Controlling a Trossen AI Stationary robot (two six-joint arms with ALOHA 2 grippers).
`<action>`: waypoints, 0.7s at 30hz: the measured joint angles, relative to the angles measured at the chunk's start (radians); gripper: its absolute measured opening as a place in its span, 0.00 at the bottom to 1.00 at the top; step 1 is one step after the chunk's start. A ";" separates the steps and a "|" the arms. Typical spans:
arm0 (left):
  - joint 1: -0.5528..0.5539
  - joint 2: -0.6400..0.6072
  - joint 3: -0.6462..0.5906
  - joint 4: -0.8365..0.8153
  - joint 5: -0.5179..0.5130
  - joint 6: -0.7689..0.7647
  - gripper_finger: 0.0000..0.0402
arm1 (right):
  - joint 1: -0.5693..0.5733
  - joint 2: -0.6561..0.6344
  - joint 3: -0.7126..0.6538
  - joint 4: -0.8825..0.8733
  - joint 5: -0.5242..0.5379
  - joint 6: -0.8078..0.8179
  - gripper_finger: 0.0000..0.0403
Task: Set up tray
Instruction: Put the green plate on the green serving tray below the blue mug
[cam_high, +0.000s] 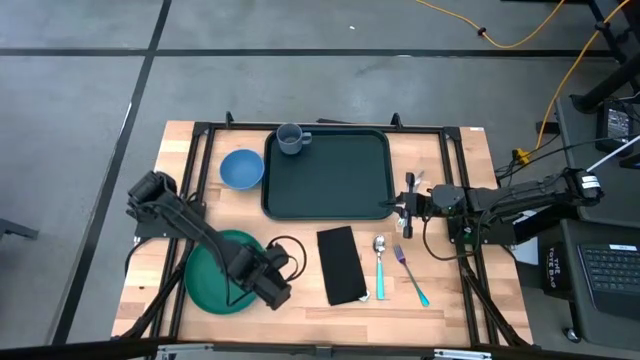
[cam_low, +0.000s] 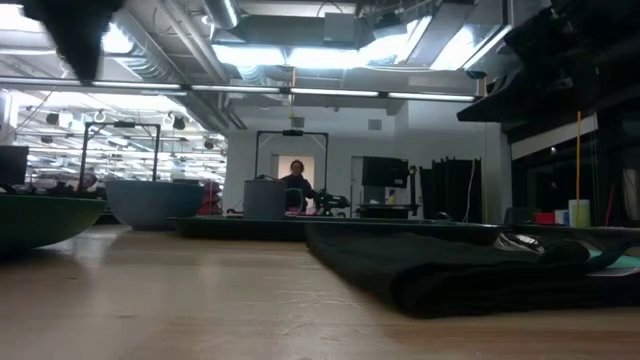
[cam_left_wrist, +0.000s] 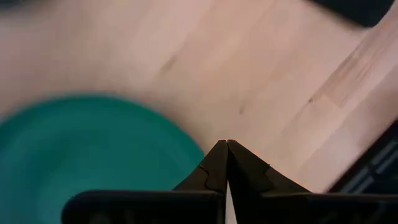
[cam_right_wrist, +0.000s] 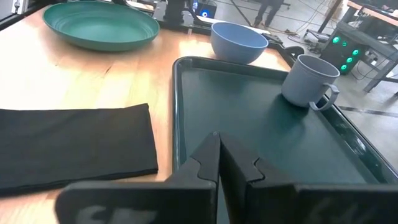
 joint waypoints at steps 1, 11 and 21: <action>-0.002 0.005 0.000 0.000 0.030 -0.039 0.00 | 0.000 0.000 0.000 0.000 0.000 -0.001 0.03; -0.034 0.045 -0.004 -0.002 0.099 -0.217 0.00 | -0.001 0.000 0.000 0.002 0.000 -0.027 0.03; -0.036 0.086 -0.004 0.000 0.095 -0.219 0.07 | -0.002 0.000 0.000 0.020 0.001 -0.030 0.03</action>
